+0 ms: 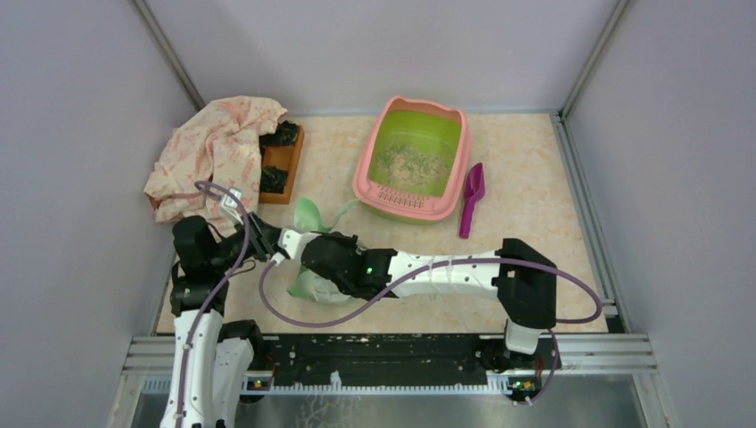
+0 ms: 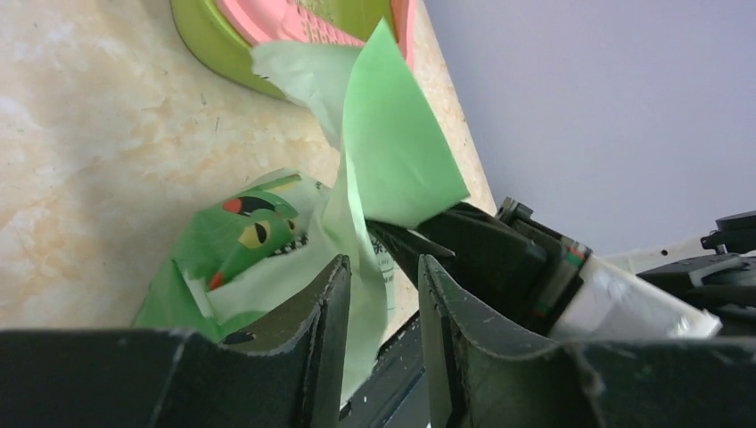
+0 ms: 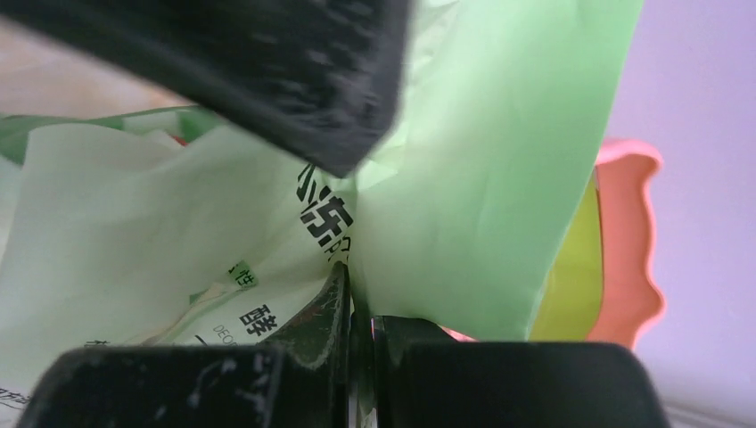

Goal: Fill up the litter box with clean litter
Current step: Adjust the cat litter bag at the center of the board.

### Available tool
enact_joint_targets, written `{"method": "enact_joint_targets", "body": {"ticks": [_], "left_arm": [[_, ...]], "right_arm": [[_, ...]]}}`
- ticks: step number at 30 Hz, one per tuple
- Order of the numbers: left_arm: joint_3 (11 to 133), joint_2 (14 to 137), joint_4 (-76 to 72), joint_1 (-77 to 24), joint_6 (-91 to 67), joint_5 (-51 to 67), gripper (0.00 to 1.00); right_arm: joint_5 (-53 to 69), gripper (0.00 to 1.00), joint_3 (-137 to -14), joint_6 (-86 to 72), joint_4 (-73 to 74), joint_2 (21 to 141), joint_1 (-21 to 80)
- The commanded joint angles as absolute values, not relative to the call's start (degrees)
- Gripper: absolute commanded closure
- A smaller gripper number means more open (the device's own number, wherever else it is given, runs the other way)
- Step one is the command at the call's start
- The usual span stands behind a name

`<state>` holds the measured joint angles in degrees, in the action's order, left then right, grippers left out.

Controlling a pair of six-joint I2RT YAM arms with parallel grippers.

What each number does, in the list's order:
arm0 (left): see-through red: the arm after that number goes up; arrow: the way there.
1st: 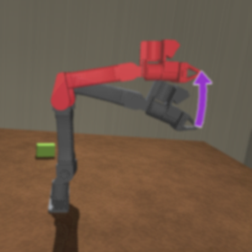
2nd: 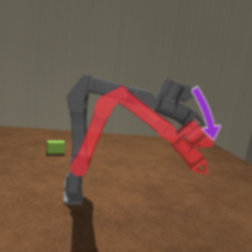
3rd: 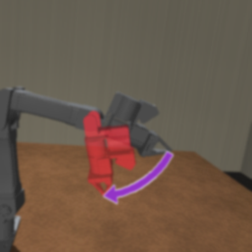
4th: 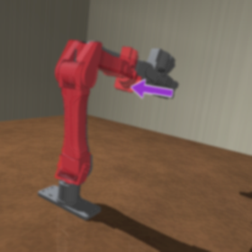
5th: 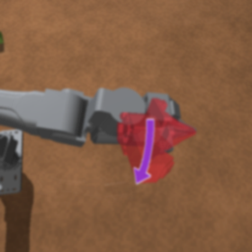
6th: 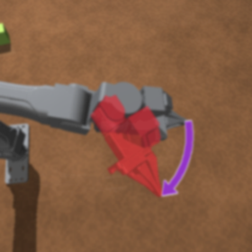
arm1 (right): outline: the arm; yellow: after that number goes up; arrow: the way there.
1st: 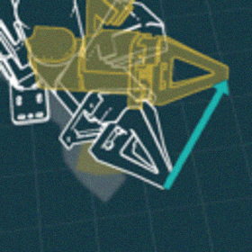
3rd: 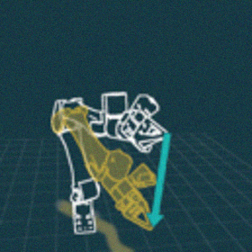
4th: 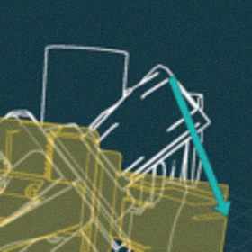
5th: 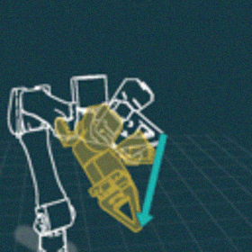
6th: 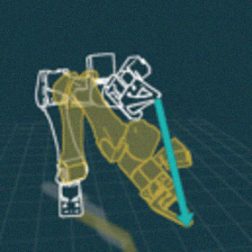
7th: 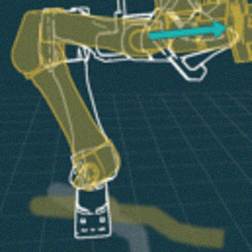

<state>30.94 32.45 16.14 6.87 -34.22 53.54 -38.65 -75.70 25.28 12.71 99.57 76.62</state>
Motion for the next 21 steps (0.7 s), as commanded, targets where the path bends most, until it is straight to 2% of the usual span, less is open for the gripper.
{"method": "enact_joint_targets", "body": {"ticks": [1,9,21], "left_arm": [[34.5,32.37,17.67,6.73,-32.53,52.32,0.6],[36.43,33.21,18.89,6.72,-31.47,51.26,0.6],[36.65,33.91,17.68,6.73,-32.03,51.56,0.6]], "right_arm": [[-55.23,1.0,-73.32,25.79,3.96,99.36,73.52],[-61.37,1.0,-69.06,30.2,-6.37,96.13,69.49],[-63.32,1.0,-66.13,39.11,-16.45,89.92,62.27]]}}
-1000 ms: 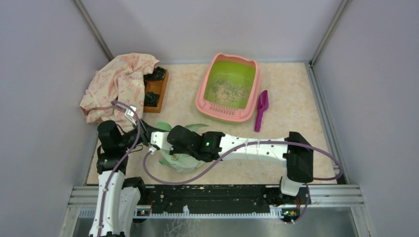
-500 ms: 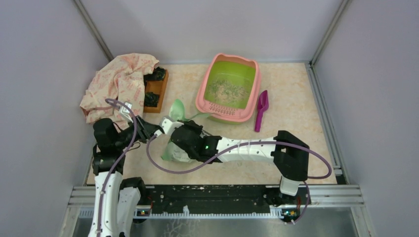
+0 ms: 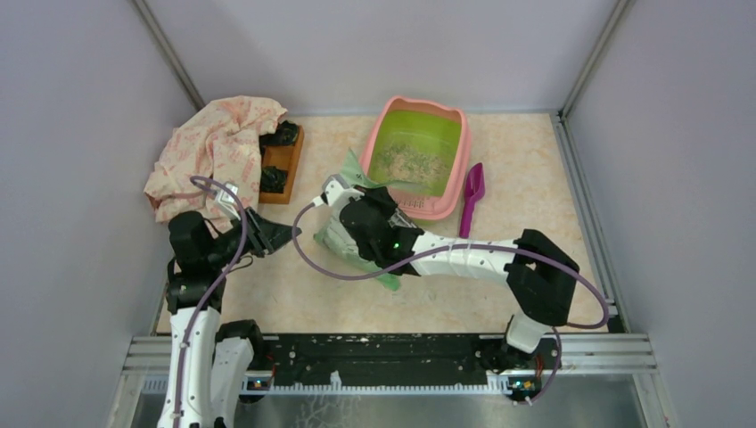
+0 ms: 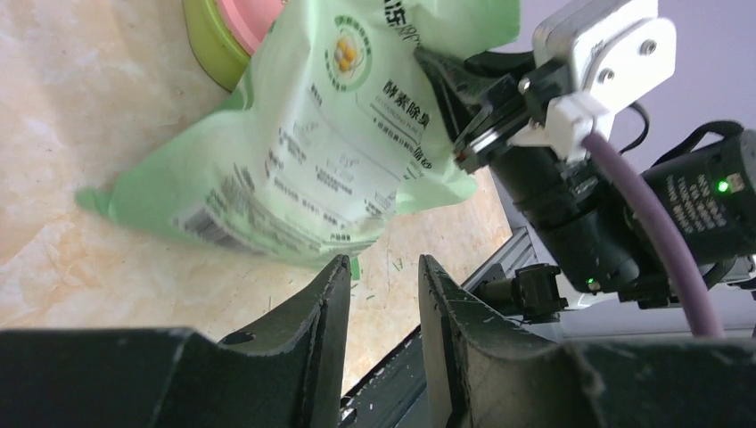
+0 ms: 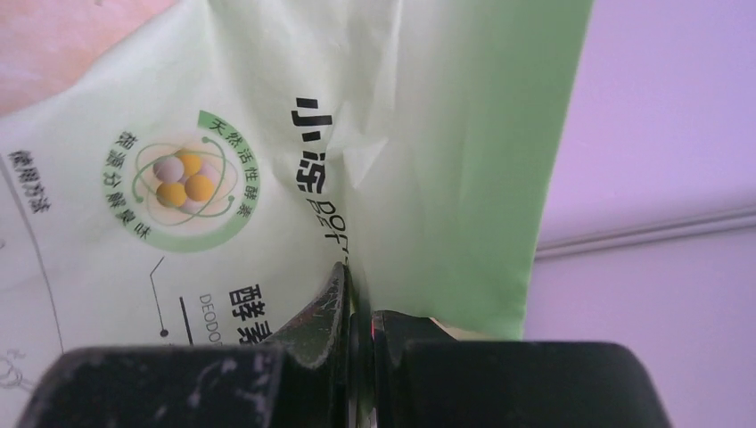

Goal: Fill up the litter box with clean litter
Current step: Adjust the cat litter bag at the center of the board.

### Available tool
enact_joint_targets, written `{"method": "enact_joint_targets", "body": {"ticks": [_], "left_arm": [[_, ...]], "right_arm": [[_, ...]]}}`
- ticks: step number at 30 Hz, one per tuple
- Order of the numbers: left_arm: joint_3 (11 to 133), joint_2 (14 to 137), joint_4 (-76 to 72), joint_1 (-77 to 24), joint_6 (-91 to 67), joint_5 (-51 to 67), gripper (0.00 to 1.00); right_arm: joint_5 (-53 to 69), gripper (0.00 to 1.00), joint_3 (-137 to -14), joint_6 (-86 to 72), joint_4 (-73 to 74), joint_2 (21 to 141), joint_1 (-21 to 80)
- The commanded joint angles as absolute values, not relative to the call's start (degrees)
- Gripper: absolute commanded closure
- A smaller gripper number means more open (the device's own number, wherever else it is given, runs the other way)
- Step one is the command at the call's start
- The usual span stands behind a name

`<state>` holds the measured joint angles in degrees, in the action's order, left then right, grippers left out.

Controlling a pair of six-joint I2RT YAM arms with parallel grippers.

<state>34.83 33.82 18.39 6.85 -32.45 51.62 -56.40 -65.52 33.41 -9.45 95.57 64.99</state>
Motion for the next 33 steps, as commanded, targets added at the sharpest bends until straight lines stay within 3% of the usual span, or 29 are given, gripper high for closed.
{"method": "enact_joint_targets", "body": {"ticks": [1,6,16,22,33], "left_arm": [[36.68,33.92,17.52,6.72,-32.07,51.6,0.6],[36.9,34.01,17.41,6.75,-32.25,51.64,0.6],[36.86,34.11,18.26,6.85,-29.88,49.24,0.6],[38.71,33.35,22.7,7.74,-27.22,38.87,0.45],[39.06,36.69,25.74,9.66,-26.86,35.95,0.4]], "right_arm": [[-63.29,1.0,-66.08,39.79,-17.09,89.53,61.98],[-62.92,1.0,-66.73,40.3,-17.53,88.47,61.8],[-53.91,1.0,-74.25,25.94,1.96,85.68,64.28],[-50.79,1.0,-81.3,19.3,12.39,87.73,67.34],[-62.53,1.0,-82.22,22.75,7.55,95.38,73.33]]}}
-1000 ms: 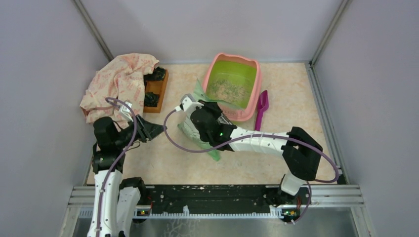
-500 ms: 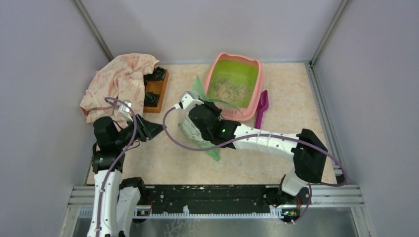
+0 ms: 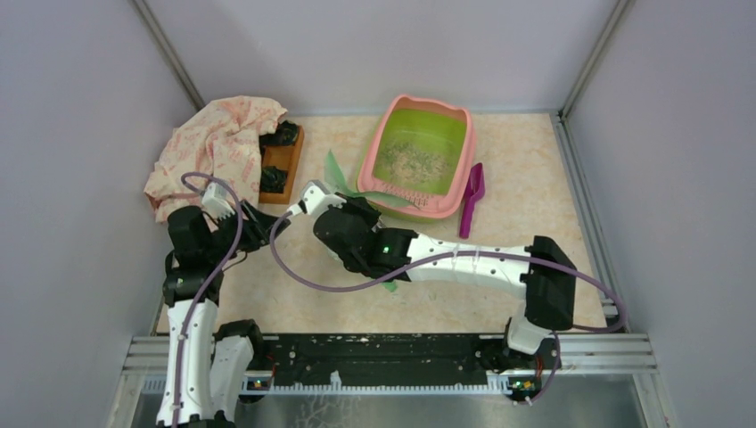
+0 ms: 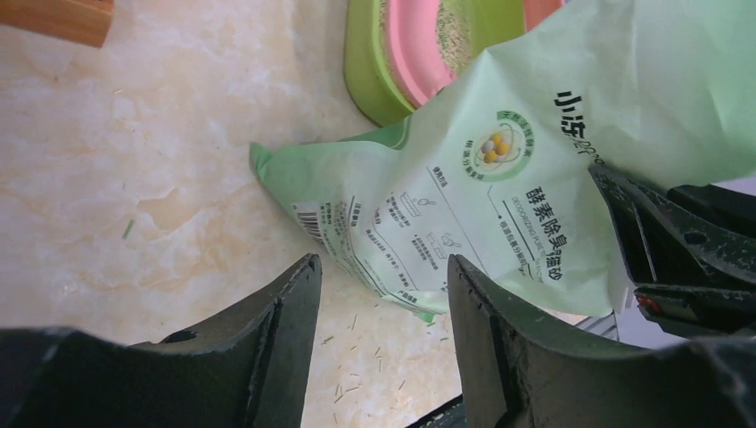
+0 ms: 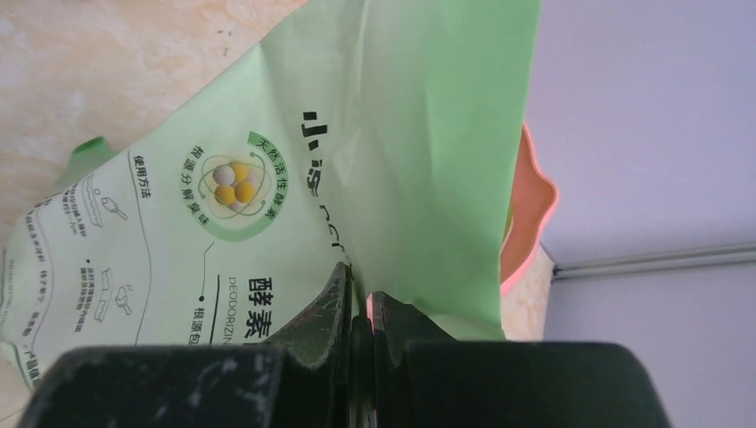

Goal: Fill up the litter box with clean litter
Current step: Adjust the cat litter bag at the center of the board.

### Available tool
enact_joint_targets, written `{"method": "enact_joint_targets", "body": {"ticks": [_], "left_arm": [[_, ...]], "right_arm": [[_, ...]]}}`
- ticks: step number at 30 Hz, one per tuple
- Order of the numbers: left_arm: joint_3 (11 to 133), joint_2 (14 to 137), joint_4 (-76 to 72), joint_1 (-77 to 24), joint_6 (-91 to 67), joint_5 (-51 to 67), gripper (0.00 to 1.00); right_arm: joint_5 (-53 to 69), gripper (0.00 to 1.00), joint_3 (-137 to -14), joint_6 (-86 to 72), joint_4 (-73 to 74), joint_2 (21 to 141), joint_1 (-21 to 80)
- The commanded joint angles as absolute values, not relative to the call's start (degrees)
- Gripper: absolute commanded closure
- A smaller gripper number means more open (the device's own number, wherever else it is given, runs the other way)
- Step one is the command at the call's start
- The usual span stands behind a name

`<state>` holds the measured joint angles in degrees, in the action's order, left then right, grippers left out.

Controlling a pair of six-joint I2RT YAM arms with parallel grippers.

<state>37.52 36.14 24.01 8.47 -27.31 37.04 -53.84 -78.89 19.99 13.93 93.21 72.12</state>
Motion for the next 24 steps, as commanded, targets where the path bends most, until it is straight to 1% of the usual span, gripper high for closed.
{"method": "enact_joint_targets", "body": {"ticks": [1,4,8,14,20,24], "left_arm": [[39.05,36.74,26.04,9.88,-27.01,36.02,0.39],[39.05,36.55,27.06,10.31,-27.38,35.06,0.38],[38.85,36.8,27.29,10.75,-28.3,34.72,0.37],[38.61,38.48,25.48,10.93,-29.34,36.2,0.37],[38.92,39.36,24.31,11.01,-29.15,37.7,0.38],[37.71,39.13,23.22,11.0,-29.42,39.86,0.38]], "right_arm": [[-63.37,1.0,-81.94,22.99,6.62,96.12,73.43],[-65.59,1.0,-79.99,25.42,1.33,97.22,73.94],[-65.64,1.0,-78.52,25.63,-1.82,96.83,74.18],[-61.96,1.0,-77.49,22.16,-1.48,94.14,74.27],[-47.92,1.0,-82.68,11.52,12.03,90.6,72.56],[-33.03,1.0,-87.02,5.05,21.18,89.63,67.85]]}}
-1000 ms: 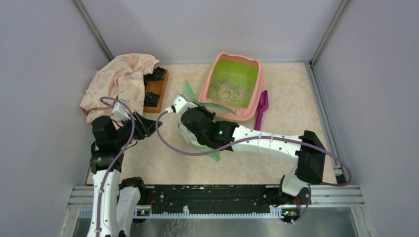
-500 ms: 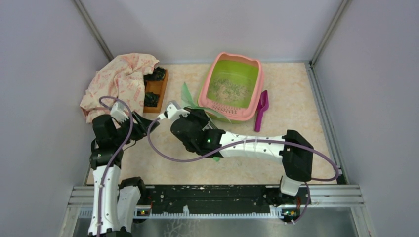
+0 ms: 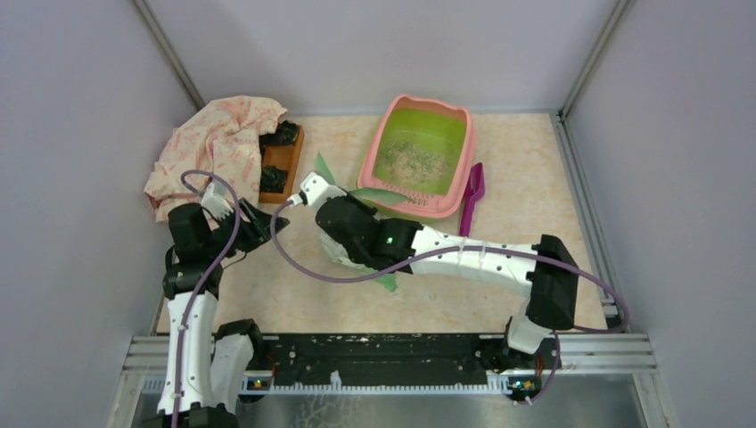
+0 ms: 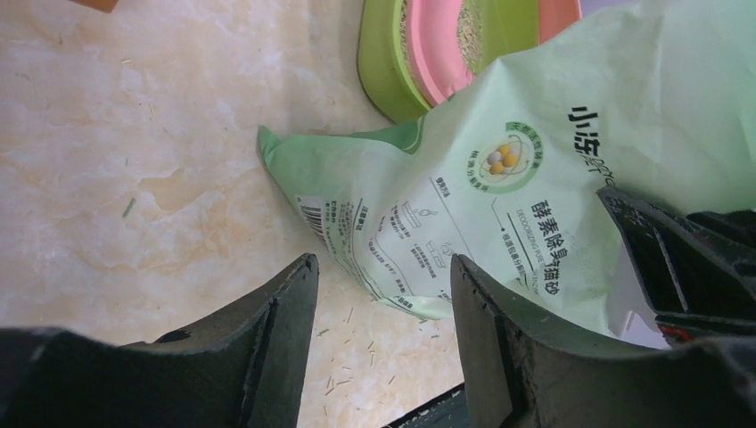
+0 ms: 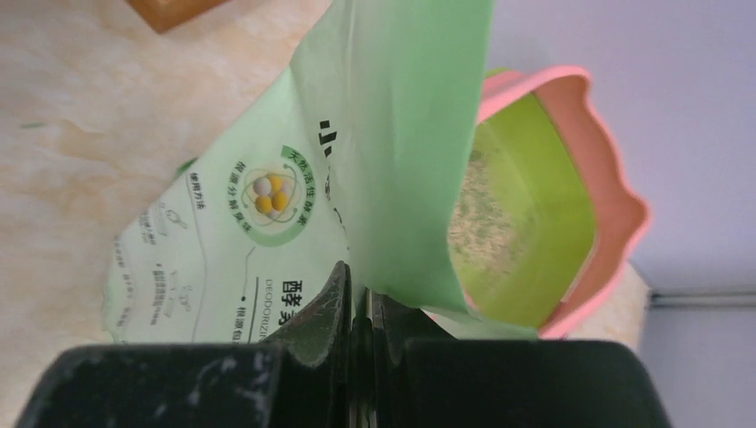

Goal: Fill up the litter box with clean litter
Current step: Adjust the cat litter bag at the center of the board.

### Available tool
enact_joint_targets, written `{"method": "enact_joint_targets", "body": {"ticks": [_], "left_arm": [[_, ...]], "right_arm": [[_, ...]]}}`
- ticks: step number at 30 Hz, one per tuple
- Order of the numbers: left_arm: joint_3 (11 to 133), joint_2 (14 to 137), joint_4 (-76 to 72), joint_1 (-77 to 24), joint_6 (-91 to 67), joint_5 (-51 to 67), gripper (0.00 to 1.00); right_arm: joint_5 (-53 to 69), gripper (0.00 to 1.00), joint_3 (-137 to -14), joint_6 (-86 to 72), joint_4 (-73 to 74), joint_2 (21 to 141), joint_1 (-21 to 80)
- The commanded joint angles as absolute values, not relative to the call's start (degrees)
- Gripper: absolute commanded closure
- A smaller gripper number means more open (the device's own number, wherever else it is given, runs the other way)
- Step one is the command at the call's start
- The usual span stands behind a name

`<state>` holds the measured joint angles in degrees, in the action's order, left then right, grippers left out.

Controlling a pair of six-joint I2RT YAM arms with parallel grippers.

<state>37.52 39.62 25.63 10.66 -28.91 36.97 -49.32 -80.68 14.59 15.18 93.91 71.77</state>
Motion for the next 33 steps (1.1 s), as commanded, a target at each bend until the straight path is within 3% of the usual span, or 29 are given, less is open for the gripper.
{"method": "enact_joint_targets", "body": {"ticks": [1,7,14,24,33], "left_arm": [[37.41,39.05,22.93,10.99,-29.44,40.36,0.38],[34.83,38.01,20.07,11.06,-30.77,43.49,0.39],[32.47,38.09,16.39,11.0,-31.89,45.68,0.39],[31.57,39.79,12.52,11.57,-32.37,46.81,0.39],[29.99,42.09,7.66,13.27,-33.69,48.97,0.38]], "right_arm": [[-28.18,1.0,-87.4,3.43,22.29,89.12,66.08],[-7.13,1.0,-90.69,-2.01,27.85,89.51,57.1],[7.54,1.0,-93.79,-4.66,30.62,91.9,52.52],[23.06,1.0,-95.46,-9.9,31.89,96.6,45.95],[24.32,1.0,-94.15,-11.22,32.88,96.96,45.4]]}}
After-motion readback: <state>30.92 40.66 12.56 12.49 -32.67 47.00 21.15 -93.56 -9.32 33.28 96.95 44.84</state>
